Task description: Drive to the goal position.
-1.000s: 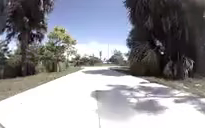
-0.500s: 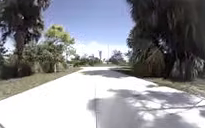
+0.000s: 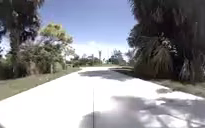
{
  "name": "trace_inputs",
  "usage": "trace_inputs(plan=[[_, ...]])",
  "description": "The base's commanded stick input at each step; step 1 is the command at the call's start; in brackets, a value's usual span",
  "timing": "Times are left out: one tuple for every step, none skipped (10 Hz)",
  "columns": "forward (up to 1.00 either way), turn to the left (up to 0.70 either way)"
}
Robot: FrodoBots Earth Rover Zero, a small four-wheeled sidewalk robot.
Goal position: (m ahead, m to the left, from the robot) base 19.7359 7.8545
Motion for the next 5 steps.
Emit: trace_inputs(plan=[[0.85, 0.00], [0.85, 0.00], [0.85, 0.00], [0.85, 0.00], [0.85, 0.00]])
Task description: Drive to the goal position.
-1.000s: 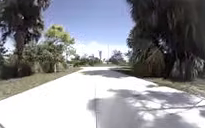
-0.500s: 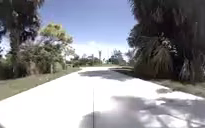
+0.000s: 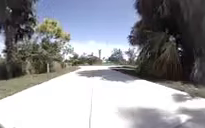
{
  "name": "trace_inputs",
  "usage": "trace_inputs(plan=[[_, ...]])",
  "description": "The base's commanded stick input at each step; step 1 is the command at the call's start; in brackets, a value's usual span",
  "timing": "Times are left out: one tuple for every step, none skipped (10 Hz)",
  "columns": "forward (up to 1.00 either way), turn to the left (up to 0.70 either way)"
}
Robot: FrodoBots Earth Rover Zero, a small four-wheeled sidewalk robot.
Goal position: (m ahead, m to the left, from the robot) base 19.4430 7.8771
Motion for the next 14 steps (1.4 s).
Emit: trace_inputs(plan=[[0.85, 0.00], [0.85, 0.00], [0.85, 0.00], [0.85, 0.33], [0.85, 0.34], [0.85, 0.34], [0.85, 0.34], [0.85, 0.00], [0.85, 0.00], [0.85, 0.00], [0.85, 0.00], [0.85, 0.00], [0.85, 0.00], [0.85, 0.00]])
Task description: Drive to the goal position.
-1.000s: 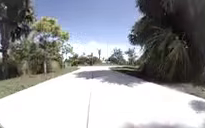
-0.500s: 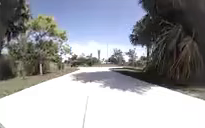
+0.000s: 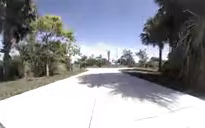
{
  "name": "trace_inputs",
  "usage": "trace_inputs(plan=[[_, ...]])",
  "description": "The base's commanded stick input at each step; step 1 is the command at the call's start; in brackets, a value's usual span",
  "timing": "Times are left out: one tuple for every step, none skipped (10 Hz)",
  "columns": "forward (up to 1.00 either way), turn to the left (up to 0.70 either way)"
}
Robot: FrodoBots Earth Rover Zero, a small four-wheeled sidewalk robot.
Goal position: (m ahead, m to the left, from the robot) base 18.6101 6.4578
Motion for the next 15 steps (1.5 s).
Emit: trace_inputs(plan=[[0.85, 0.00], [0.85, 0.00], [0.85, 0.00], [0.85, 0.00], [0.85, 0.00], [0.85, 0.00], [0.85, 0.00], [0.85, 0.00], [0.85, 0.00], [0.85, 0.00], [0.85, 0.00], [0.85, 0.00], [0.85, 0.00], [0.85, 0.00], [0.85, 0.00]])
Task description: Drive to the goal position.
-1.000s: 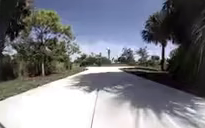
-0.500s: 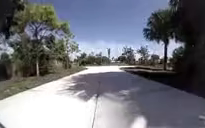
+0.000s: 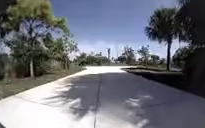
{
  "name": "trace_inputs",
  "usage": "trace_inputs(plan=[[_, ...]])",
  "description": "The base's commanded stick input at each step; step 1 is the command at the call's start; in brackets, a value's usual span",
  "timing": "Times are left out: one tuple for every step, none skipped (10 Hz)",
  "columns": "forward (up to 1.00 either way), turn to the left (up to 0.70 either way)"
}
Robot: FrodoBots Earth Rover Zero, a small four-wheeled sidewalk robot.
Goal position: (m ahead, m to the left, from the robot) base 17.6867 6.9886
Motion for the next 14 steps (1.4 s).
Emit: trace_inputs(plan=[[0.85, 0.00], [0.85, 0.00], [0.85, 0.00], [0.85, 0.00], [0.85, 0.00], [0.85, 0.00], [0.85, 0.00], [0.85, 0.00], [0.85, 0.00], [0.85, 0.00], [0.85, 0.00], [0.85, 0.00], [0.85, 0.00], [0.85, 0.00]])
